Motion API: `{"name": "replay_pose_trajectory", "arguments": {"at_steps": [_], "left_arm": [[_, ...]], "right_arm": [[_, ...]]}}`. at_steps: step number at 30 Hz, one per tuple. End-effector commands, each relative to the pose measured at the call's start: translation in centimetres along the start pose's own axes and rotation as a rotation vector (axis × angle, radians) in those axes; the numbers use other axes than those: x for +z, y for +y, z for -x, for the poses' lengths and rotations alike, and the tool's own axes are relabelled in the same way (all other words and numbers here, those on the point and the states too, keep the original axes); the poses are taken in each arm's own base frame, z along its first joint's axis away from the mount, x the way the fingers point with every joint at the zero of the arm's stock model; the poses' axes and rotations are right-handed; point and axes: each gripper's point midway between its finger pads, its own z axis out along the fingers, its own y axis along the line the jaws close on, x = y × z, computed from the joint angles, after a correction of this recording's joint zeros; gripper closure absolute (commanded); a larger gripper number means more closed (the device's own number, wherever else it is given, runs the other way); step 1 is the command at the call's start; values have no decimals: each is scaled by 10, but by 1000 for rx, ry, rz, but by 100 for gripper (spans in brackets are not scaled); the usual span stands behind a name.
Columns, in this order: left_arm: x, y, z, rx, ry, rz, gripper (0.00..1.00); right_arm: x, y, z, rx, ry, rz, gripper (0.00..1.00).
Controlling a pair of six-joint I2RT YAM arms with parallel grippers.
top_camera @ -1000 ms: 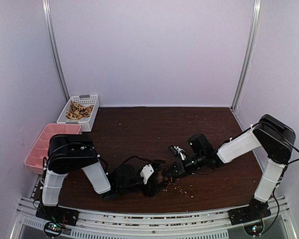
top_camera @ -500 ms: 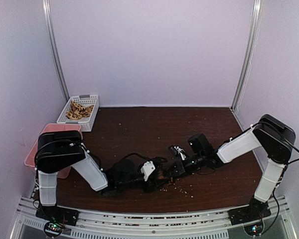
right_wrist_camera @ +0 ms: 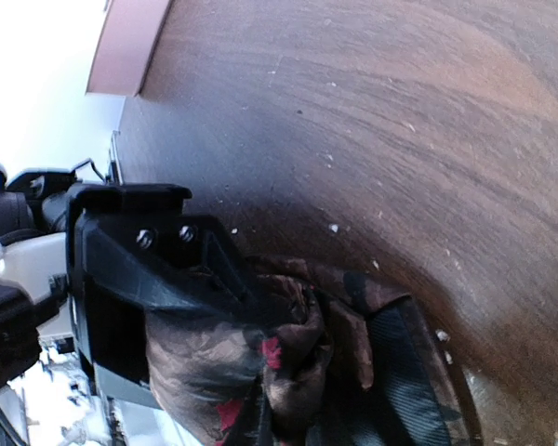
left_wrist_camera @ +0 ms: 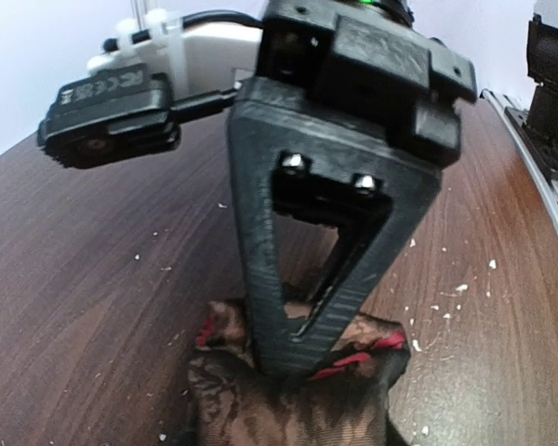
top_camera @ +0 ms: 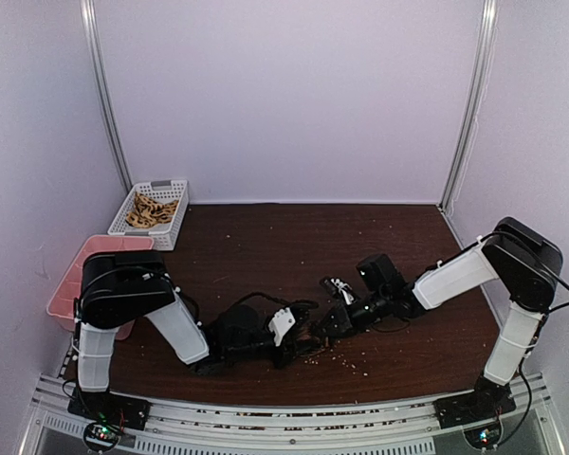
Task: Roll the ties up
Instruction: Roll the tie at the center of the board, then pick up the tie from the center of the board.
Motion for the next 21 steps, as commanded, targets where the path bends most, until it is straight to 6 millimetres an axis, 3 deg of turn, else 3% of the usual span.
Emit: {"name": "replay_pose_trajectory", "arguments": {"at_steps": [1,5,8,11,14,17,21], "left_arm": [[-5,-6,-37,-19,103,-36,71],[-6,-10,-47,-22,135,-54,73],[-6,-11,-49,-23,137,-61,74],[-5,-11,-50,-23,136,-62,74],[-5,-11,-49,-22,135,-61,74],[-6,-11,-50,-21,138,-58,74],[-6,-10,-51,-18,140,-57,74]], "right_arm": [[-15,-45,-21,124,26,-184,75],[-41,-38,0,145,-55,-155,43],[-45,-38,2,161,-53,-148,31],[-37,-44,-2,185,-24,-149,23],[-21,-45,-12,207,37,-129,20],[-5,-26,-21,191,85,-58,22],[-3,-15,-24,209,90,11,28]]}}
